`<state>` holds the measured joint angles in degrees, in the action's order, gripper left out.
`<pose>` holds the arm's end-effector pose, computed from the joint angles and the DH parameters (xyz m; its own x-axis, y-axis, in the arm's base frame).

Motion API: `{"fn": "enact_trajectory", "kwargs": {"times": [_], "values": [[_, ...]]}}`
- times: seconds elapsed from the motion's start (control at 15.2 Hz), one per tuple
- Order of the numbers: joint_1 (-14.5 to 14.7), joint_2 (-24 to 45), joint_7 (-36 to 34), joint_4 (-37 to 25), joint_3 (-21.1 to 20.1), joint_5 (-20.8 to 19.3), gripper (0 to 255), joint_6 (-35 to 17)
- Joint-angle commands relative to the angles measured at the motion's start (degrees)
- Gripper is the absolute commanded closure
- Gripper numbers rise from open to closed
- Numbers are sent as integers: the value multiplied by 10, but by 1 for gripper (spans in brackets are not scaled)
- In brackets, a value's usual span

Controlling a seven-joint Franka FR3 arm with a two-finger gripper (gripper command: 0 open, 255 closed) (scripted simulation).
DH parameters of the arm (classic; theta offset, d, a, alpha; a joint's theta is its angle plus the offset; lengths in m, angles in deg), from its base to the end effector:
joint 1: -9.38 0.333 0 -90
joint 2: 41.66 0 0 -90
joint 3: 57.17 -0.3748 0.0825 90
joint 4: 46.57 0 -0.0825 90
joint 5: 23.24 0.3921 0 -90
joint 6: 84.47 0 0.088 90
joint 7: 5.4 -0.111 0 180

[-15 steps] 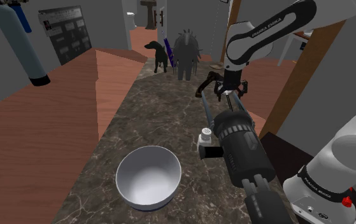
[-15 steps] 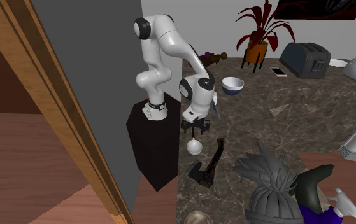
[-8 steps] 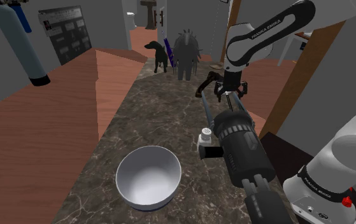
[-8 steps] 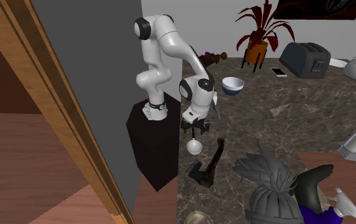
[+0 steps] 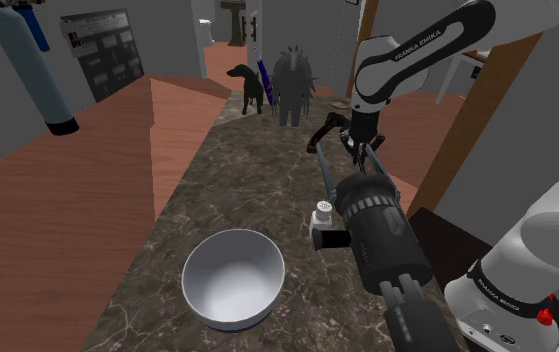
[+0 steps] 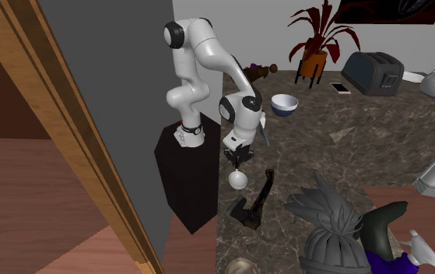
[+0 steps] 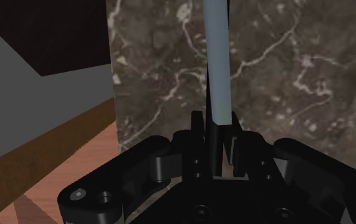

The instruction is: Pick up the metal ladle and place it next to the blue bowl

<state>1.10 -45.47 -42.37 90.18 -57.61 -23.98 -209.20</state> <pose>0.4674 -0.0649 0.3833 0.7073 -0.6986 -0.1081 -0.6923 -0.7155 0.0939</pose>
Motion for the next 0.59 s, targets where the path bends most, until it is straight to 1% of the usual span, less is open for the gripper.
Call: {"fn": "enact_trajectory", "kwargs": {"times": [0.0, 0.07, 0.53], "values": [[0, 1, 0, 1, 0, 0, 255, -1], [0, 0, 0, 1, 0, 0, 255, 1], [0, -32, 1, -23, 0, 0, 255, 57]]}}
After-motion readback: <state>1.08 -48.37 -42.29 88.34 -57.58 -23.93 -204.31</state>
